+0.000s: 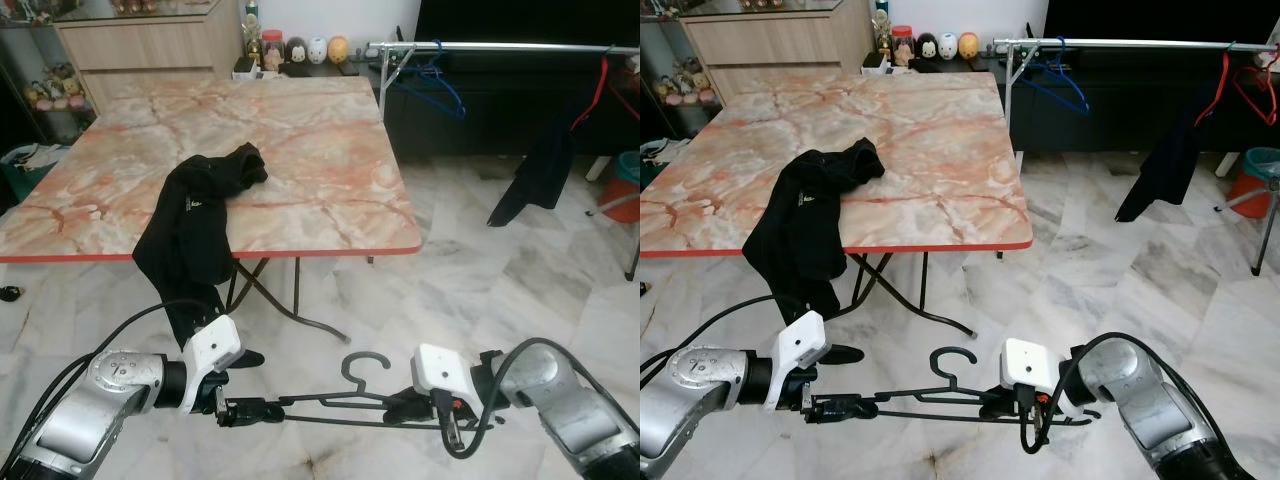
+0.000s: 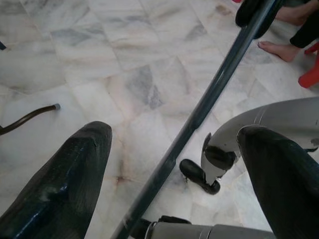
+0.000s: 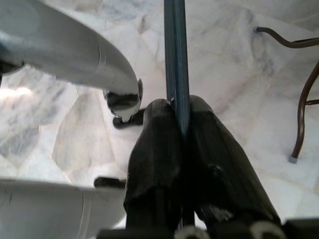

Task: Hang hanger

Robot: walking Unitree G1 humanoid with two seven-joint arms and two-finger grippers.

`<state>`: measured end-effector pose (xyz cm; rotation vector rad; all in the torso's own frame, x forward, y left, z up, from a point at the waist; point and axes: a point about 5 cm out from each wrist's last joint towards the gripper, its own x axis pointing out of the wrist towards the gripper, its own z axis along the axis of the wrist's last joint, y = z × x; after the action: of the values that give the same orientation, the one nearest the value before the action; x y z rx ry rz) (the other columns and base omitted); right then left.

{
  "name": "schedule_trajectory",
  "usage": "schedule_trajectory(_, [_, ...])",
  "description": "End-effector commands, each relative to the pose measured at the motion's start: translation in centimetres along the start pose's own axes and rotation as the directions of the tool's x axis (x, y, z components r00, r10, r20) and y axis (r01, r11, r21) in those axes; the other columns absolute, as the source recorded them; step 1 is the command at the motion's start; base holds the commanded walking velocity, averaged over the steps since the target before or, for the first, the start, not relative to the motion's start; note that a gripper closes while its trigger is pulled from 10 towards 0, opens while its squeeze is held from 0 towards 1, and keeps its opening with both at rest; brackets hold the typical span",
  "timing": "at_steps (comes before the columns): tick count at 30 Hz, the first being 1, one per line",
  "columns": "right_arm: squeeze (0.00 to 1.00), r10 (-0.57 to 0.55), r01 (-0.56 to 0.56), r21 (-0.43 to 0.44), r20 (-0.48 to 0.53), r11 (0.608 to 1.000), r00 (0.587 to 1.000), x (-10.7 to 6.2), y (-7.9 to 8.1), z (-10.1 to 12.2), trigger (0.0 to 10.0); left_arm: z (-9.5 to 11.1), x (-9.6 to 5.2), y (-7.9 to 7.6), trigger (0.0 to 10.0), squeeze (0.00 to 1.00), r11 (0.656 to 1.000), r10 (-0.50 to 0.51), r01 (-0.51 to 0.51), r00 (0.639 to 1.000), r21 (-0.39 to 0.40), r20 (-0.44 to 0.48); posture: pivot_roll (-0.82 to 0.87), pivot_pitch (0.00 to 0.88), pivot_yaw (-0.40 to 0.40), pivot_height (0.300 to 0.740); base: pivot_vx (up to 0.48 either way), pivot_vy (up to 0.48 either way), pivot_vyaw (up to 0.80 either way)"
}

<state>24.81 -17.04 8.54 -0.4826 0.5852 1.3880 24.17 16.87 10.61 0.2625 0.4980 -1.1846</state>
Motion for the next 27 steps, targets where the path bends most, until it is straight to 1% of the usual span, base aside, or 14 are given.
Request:
schedule_trajectory(1, [0.00, -0.001, 0.002, -0.024, 0.024, 1.000, 1.000, 0.0, 0.1, 1.0, 10.0, 0.0, 0.0, 0.4, 10.0, 0.00, 1.000, 0.025, -0.025, 1.000, -0.014, -0.004, 0.04, 0.000, -0.001, 0.740, 0.000, 0.000, 0.00])
schedule_trajectory(3, [0.00, 0.002, -0.002, -0.025, 0.023, 1.000, 1.000, 0.0, 0.2, 1.0, 10.0, 0.1, 0.1, 0.4, 10.0, 0.00, 0.999, 0.028, -0.028, 1.000, -0.018, -0.001, 0.04, 0.000, 0.000, 0.740, 0.000, 0.000, 0.00])
schedule_trajectory(4, [0.00, -0.006, 0.006, -0.024, 0.003, 1.000, 1.000, 0.4, 0.3, 0.7, 10.0, 0.2, 0.2, 0.5, 10.0, 0.00, 0.999, 0.037, -0.037, 0.999, -0.020, 0.007, 0.04, 0.000, -0.001, 0.740, 0.000, 0.000, 0.00])
schedule_trajectory(8, [0.00, -0.010, 0.010, -0.013, 0.004, 1.000, 1.000, 0.9, 0.4, 0.6, 10.0, 0.3, 0.4, 0.5, 10.0, 0.00, 0.999, 0.030, -0.029, 0.999, -0.023, 0.013, 0.04, 0.000, 0.001, 0.740, 0.000, 0.000, 0.00])
schedule_trajectory(16, [0.00, -0.051, 0.051, 0.004, 0.002, 0.999, 0.999, 1.8, 0.2, 0.5, 10.0, 0.4, 0.5, 0.3, 10.0, 0.00, 0.999, 0.028, -0.027, 0.999, -0.037, 0.019, 0.05, 0.000, 0.000, 0.740, 0.000, 0.000, 0.00])
schedule_trajectory(18, [0.00, -0.065, 0.065, 0.000, 0.013, 0.998, 0.998, 1.9, 0.1, 0.6, 10.0, 0.4, 0.5, 0.3, 10.0, 0.00, 0.999, 0.025, -0.025, 1.000, -0.041, 0.018, 0.05, 0.000, -0.001, 0.740, 0.000, 0.000, 0.00])
schedule_trajectory(21, [0.00, -0.091, 0.090, 0.028, 0.039, 0.996, 0.995, 2.1, -0.2, 0.7, 10.0, 0.4, 0.5, 0.3, 10.0, 0.00, 0.999, 0.023, -0.023, 1.000, -0.045, 0.017, 0.05, 0.000, 0.001, 0.740, 0.000, 0.000, 0.00])
schedule_trajectory(24, [0.00, -0.074, 0.071, 0.037, 0.069, 0.997, 0.995, 2.0, -0.1, 1.0, 10.0, 0.3, 0.7, 0.2, 10.0, 0.00, 0.999, 0.023, -0.022, 1.000, -0.048, 0.019, 0.05, 0.000, 0.002, 0.740, 0.000, 0.000, 0.00])
schedule_trajectory(25, [0.00, -0.061, 0.058, 0.037, 0.093, 0.998, 0.994, 2.0, 0.1, 1.3, 10.0, 0.4, 0.9, 0.1, 10.0, 0.00, 0.998, 0.024, -0.023, 0.999, -0.051, 0.023, 0.05, 0.000, 0.001, 0.740, 0.000, 0.000, 0.00])
schedule_trajectory(27, [0.00, -0.060, 0.057, 0.037, 0.097, 0.998, 0.993, 2.1, 0.1, 1.4, 10.0, 0.4, 1.0, 0.1, 10.0, 0.00, 0.998, 0.023, -0.022, 0.999, -0.052, 0.026, 0.05, 0.000, 0.001, 0.740, 0.000, 0.000, 0.00])
